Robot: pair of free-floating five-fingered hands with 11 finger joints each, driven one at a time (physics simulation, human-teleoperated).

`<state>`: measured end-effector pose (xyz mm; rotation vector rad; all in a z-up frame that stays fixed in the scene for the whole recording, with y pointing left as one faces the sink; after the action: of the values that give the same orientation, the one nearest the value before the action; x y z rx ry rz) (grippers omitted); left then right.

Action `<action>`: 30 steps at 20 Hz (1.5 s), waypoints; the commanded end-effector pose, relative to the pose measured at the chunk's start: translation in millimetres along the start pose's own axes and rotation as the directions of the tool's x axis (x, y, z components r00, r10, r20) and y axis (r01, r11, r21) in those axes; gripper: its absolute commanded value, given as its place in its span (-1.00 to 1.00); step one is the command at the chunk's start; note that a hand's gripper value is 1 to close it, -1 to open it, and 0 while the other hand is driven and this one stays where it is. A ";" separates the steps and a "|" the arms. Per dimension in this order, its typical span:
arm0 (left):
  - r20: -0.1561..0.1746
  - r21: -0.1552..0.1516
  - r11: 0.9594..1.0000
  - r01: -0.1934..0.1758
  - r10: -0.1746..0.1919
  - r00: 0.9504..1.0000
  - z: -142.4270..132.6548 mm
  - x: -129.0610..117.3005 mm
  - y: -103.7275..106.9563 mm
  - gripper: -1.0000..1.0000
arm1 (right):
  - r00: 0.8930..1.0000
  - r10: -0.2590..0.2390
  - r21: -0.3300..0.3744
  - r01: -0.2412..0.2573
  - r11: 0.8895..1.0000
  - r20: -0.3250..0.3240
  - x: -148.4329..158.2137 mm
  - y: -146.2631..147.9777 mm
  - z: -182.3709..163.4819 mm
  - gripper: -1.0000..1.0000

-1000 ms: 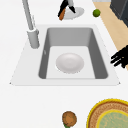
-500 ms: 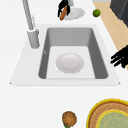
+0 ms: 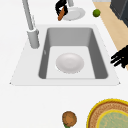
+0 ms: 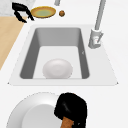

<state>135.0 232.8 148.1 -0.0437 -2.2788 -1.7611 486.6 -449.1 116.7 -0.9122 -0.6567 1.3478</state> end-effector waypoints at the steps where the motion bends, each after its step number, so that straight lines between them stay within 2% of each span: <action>1: 0.000 0.000 1.000 0.000 0.000 1.000 0.0 0.0 0.0 0.00 | 1.000 -0.003 -0.017 0.003 1.000 0.000 -7.0 -4.1 3.3 1.00; 3: 0.000 0.000 1.000 0.000 0.000 1.000 0.0 0.0 0.0 0.00 | 0.998 -0.016 -0.055 0.013 0.998 -0.057 0.1 -23.0 3.1 1.00; 5: 0.000 0.000 1.000 0.000 0.000 1.000 0.0 0.0 0.0 0.00 | 0.998 -0.017 -0.074 0.012 0.997 -0.066 -2.8 -32.9 6.7 1.00; 7: 0.000 0.000 1.000 0.000 0.000 1.000 0.0 0.0 0.0 0.00 | 0.998 -0.040 -0.045 0.038 0.998 -0.049 1.8 -44.9 12.0 1.00; 8: 0.000 0.000 1.000 0.000 0.000 1.000 0.0 0.0 0.0 0.00 | 0.997 -0.054 -0.056 0.051 0.997 -0.050 7.3 -47.0 21.7 1.00; 16: 0.000 0.000 1.000 0.000 0.000 1.000 0.0 0.0 0.0 0.00 | 0.997 -0.050 -0.082 0.045 0.996 -0.057 40.5 -83.0 49.3 1.00; 22: 0.000 0.000 1.000 0.000 0.000 1.000 0.0 0.0 0.0 0.00 | 0.999 -0.028 -0.060 0.025 0.998 -0.042 79.7 -104.1 68.7 1.00; 30: 0.000 0.000 1.000 0.000 0.000 1.000 0.0 0.0 0.0 0.00 | 0.999 -0.028 -0.052 0.026 0.998 -0.041 138.0 -127.1 92.7 1.00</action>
<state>135.0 232.8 148.1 -0.0437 -2.2788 -1.7611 494.1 -318.1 250.4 -0.9862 -0.6588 1.3001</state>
